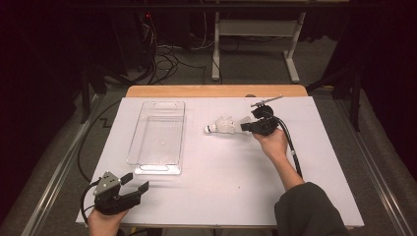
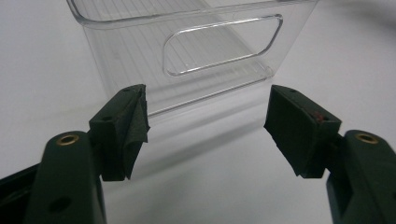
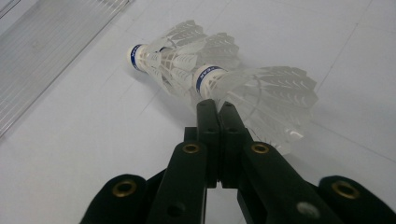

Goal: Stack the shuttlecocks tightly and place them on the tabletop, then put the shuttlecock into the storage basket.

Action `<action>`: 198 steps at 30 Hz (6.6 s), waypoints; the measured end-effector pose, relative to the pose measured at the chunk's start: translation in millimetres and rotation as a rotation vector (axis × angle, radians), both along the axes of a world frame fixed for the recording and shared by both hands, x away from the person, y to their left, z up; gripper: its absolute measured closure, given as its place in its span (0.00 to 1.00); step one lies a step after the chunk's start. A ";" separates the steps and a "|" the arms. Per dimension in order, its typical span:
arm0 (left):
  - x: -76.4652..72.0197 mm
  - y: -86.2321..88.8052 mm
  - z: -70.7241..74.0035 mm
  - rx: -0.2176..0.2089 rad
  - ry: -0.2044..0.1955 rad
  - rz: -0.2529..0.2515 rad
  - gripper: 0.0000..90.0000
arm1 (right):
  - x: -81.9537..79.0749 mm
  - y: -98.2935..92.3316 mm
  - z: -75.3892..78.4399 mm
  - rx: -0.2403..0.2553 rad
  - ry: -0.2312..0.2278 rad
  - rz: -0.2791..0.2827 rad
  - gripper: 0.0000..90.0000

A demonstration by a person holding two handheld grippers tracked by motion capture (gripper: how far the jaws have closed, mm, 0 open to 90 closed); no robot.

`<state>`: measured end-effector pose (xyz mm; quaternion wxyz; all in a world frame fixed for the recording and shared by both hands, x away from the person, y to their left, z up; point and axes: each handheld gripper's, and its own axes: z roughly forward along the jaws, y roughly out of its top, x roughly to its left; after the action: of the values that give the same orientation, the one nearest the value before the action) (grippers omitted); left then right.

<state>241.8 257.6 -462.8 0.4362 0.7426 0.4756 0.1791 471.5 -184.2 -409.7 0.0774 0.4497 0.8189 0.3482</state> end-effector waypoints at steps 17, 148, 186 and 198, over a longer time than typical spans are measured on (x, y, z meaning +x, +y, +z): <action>0.3 0.0 -0.2 0.001 0.001 -0.001 0.34 | 4.8 10.2 -4.0 0.012 0.010 0.019 1.00; -1.1 2.2 -0.1 -0.016 0.001 0.009 0.35 | 2.7 39.8 -18.4 0.003 -0.029 0.032 0.58; -1.5 2.1 0.4 -0.015 -0.003 0.004 0.35 | 12.3 62.6 -27.5 -0.013 0.007 0.053 0.86; -1.4 2.1 0.3 -0.014 -0.002 0.003 0.35 | 10.8 63.0 -25.7 -0.017 0.009 0.057 0.96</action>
<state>240.5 259.6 -462.5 0.4418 0.7384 0.4777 0.1772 482.4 -121.2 -435.3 0.0677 0.4271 0.8345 0.3415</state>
